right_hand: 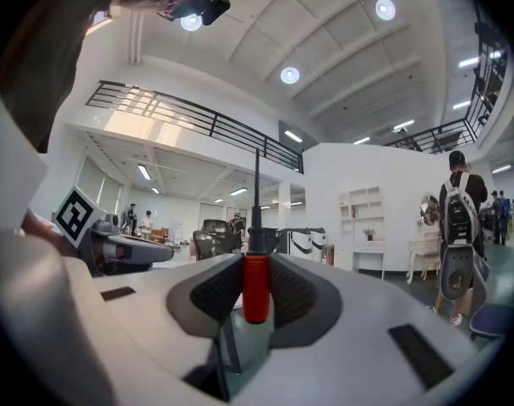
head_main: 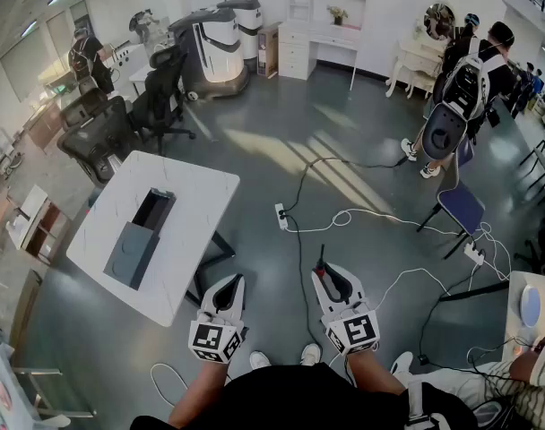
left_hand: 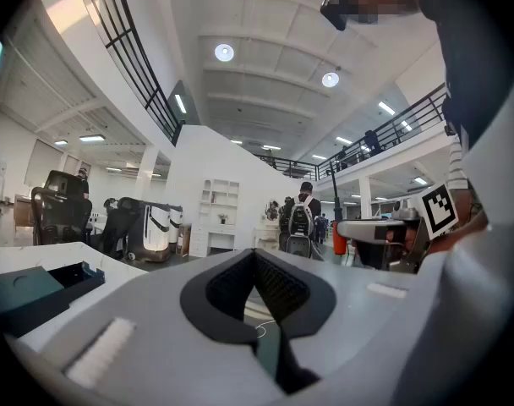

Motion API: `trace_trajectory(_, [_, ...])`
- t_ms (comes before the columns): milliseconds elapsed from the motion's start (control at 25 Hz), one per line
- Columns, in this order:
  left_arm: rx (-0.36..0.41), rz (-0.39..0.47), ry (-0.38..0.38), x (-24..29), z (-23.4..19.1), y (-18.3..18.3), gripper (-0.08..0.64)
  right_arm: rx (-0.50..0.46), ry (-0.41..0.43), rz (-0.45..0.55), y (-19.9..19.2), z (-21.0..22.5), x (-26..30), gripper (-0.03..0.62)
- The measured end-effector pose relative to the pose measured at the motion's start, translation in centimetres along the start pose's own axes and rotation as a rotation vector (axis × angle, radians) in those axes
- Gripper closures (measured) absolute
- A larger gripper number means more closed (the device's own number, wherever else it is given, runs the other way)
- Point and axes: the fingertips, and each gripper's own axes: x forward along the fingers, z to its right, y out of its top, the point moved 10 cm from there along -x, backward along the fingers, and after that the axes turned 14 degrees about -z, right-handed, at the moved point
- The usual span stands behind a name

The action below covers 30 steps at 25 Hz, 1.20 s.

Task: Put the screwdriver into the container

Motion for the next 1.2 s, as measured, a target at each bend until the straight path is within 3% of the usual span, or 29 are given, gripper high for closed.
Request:
trace_trajectory(600, [-0.004,0.014,0.003,-2.5,-3.9,-0.2,0.551,-0.001,-0.023,0.008,1.1,-3.2,2.0,0.495])
trace_trajectory(960, [-0.051,0.017,0.029,-4.5,-6.8,-2.1,0.551,0.019,0.011,0.044,1.7,-6.0,4.0,0.495])
trace_trajectory(1200, [-0.060,0.016,0.075,-3.3,-8.5,-1.4,0.551,-0.005,0.071,0.030,2.8,-5.2,6.5,0.495])
